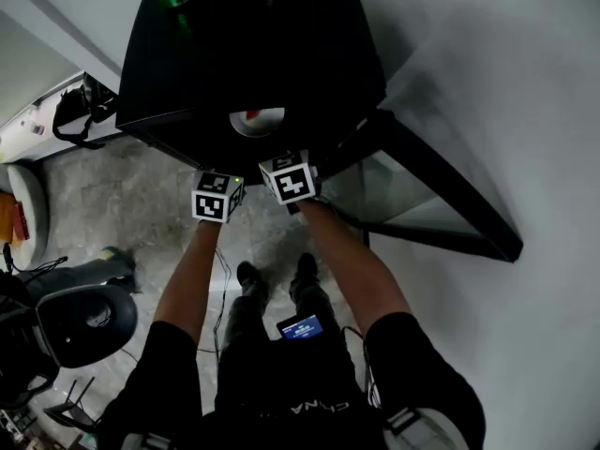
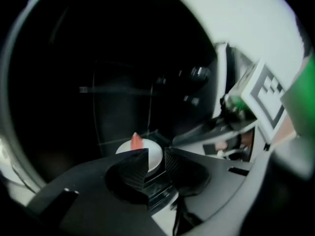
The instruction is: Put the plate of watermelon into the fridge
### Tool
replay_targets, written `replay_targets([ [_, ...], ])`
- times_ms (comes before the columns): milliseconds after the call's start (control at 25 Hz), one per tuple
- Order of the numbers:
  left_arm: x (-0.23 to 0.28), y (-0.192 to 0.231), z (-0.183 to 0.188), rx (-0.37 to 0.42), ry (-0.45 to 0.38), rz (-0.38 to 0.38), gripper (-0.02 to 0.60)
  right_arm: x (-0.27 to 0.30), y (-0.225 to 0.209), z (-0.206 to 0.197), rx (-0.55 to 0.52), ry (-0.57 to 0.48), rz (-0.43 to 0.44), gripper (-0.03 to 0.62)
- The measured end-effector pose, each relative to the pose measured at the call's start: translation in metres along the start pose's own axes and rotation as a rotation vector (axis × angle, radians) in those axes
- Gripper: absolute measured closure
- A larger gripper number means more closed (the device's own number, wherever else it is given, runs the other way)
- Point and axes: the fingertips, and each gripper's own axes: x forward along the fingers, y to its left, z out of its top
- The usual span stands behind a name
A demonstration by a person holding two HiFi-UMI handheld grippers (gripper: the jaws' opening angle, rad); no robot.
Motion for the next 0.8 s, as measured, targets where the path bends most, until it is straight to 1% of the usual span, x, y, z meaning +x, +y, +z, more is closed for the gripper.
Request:
replay_targets([
  [80, -0.022, -0.017, 0.02, -0.034, -0.062, -0.063, 0.477, -0.022, 0.014, 0.009, 0.002, -0.015, 0.031, 0.477],
  [160, -0.044, -0.031, 0.038, -0.048, -0.103, -0.102, 0.478, -0.044, 0.027, 0.018, 0.04, -0.03, 0.061, 0.482],
  [280, -0.071, -0.047, 0.064, -0.008, -0.134, -0.124, 0.495, -0.073, 0.035, 0.033, 0.053, -0.05, 0.061, 0.484],
  [320, -0.077, -0.052, 0.074, 0.012, -0.144, -0.136, 0.506, -0.082, 0.037, 0.04, 0.049, -0.055, 0.059, 0.486],
  [360, -0.083, -0.058, 0.083, 0.026, -0.155, -0.152, 0.531, -0.09, 0.038, 0.046, 0.045, -0.06, 0.056, 0.491],
  [440, -0.092, -0.07, 0.096, 0.021, -0.172, -0.186, 0.541, -0.106, 0.038, 0.054, 0.045, -0.068, 0.046, 0.498],
  [560, -0.103, -0.085, 0.099, -0.004, -0.158, -0.196, 0.541, -0.129, 0.038, 0.055, 0.028, -0.074, 0.032, 0.497],
  [640, -0.108, -0.093, 0.101, 0.019, -0.136, -0.193, 0.541, -0.144, 0.036, 0.06, -0.003, -0.084, 0.023, 0.497],
  [720, -0.115, -0.104, 0.101, 0.059, -0.107, -0.205, 0.541, -0.159, 0.035, 0.066, -0.024, -0.097, 0.018, 0.499],
  [800, -0.123, -0.113, 0.095, 0.082, -0.071, -0.222, 0.541, -0.172, 0.036, 0.065, -0.039, -0.101, 0.012, 0.523],
])
